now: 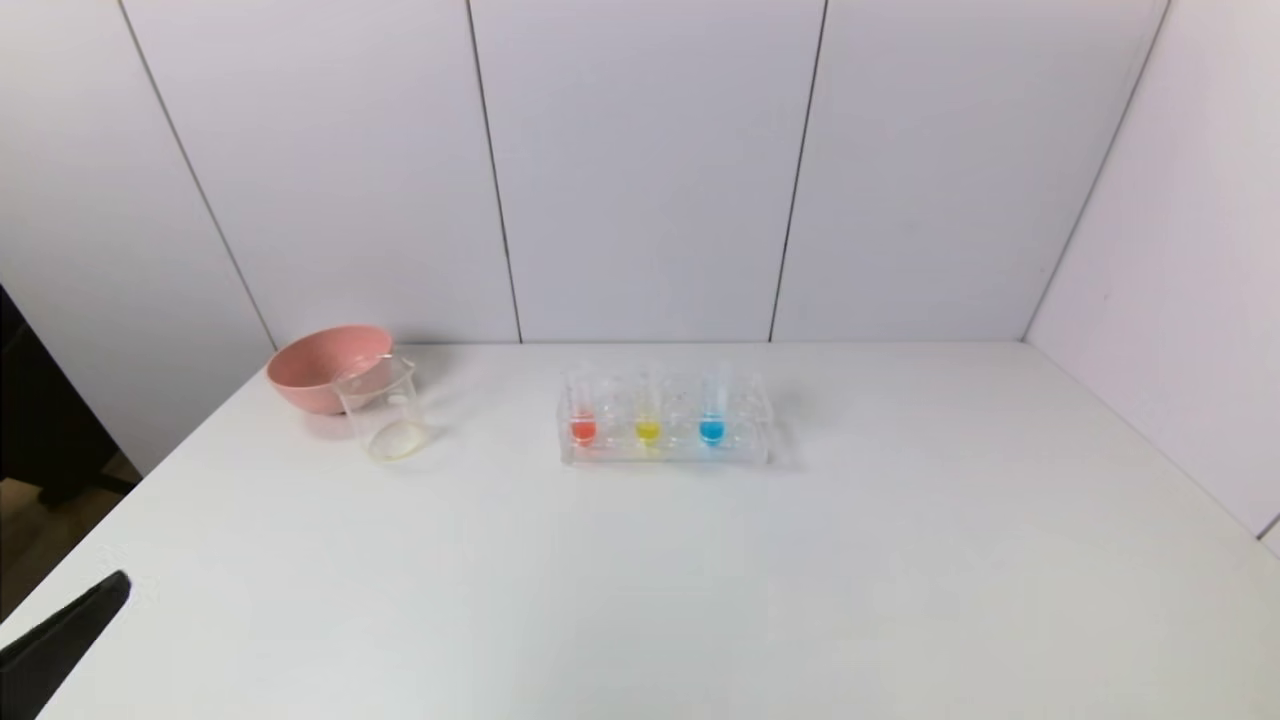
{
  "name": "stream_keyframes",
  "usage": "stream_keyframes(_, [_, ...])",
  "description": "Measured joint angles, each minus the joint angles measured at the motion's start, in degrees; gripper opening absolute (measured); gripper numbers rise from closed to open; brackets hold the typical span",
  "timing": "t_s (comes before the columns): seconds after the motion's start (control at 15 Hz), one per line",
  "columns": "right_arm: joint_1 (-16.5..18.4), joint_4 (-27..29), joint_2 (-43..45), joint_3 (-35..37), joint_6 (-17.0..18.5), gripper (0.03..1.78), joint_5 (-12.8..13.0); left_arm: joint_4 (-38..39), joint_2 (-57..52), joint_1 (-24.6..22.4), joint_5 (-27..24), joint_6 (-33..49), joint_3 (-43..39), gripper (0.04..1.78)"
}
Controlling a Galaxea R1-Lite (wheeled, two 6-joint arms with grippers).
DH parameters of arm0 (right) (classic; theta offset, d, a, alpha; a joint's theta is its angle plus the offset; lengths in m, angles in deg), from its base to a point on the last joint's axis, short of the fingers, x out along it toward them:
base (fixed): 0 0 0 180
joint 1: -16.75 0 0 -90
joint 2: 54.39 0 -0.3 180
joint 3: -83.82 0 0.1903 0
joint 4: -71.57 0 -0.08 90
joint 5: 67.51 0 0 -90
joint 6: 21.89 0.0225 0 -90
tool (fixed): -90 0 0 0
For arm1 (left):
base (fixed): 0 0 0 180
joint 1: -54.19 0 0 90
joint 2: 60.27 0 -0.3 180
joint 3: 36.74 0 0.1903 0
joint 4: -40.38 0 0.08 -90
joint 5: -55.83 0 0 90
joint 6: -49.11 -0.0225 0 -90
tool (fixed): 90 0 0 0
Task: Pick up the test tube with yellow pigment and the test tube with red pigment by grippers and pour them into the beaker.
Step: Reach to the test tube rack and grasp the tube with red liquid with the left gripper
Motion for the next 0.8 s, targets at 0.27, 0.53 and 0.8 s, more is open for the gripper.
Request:
stream_keyframes(0.27, [0.0,-0.02,0.0,0.0,0.02,1.71,0.0,3.15,16.6,5.49,-5.6,-2.91,4.88,1.76])
stream_keyframes(0.53, [0.0,0.0,0.0,0.0,0.0,1.71,0.0,8.52,33.41,15.32,-3.43,-2.3,9.55,1.76])
stream_keyframes(0.8, [0.0,0.0,-0.01,0.0,0.0,1.71,0.0,21.42,50.77,26.34,7.16,1.9,14.86,1.76])
